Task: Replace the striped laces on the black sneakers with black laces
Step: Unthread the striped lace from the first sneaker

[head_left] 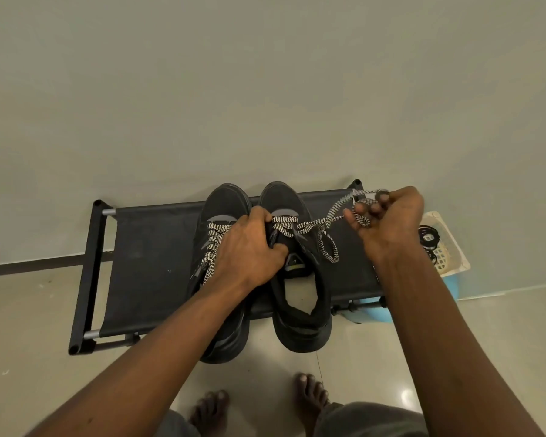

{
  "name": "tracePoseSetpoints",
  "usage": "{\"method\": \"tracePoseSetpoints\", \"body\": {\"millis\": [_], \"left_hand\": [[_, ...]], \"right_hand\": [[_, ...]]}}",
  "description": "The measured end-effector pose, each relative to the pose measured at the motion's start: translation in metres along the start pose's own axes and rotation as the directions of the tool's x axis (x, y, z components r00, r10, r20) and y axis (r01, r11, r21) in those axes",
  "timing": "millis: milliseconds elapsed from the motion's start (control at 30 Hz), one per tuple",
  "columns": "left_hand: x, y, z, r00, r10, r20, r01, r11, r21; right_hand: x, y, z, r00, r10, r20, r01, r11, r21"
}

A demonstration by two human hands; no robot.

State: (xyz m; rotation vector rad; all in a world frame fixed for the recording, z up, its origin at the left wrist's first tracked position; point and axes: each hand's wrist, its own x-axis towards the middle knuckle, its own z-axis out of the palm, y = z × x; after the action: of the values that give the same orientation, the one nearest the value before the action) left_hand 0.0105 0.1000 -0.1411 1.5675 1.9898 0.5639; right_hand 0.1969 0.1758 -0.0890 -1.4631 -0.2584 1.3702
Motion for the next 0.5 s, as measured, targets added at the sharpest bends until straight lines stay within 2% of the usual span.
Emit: {"method": "tracePoseSetpoints", "body": {"millis": [133,200,233,300,367,500], "left_hand": [[-0.001,0.002,0.002,1.0,0.01,-0.02,-0.01,1.0,-0.002],[-0.001,0.006,0.003,0.998,0.05,-0.044,-0.049,0.998,0.025],[-0.001,0.009,0.004,0.994,0.091,-0.056,-0.088,0.995,0.055],[0.0,0.014,0.005,0.982,0.179,-0.056,-0.172,0.979,0.112],[0.0,0.018,0.004,0.977,0.208,-0.038,-0.2,0.968,0.153],[0.001,0.024,0.007,0.972,0.233,-0.024,-0.219,0.942,0.254]], "right_hand": [[0.004,-0.003,-0.007,0.999,-0.042,0.032,0.049,0.962,-0.268],[0.001,0.004,-0.005,0.993,-0.059,0.105,0.103,0.872,-0.479],[-0.001,0.007,-0.005,0.985,-0.078,0.153,0.156,0.78,-0.606],[-0.005,0.016,-0.006,0.95,-0.129,0.284,0.31,0.509,-0.803],[-0.011,0.026,-0.006,0.904,-0.126,0.408,0.427,0.294,-0.855],[-0.019,0.033,-0.003,0.859,-0.108,0.501,0.506,0.022,-0.862]]}}
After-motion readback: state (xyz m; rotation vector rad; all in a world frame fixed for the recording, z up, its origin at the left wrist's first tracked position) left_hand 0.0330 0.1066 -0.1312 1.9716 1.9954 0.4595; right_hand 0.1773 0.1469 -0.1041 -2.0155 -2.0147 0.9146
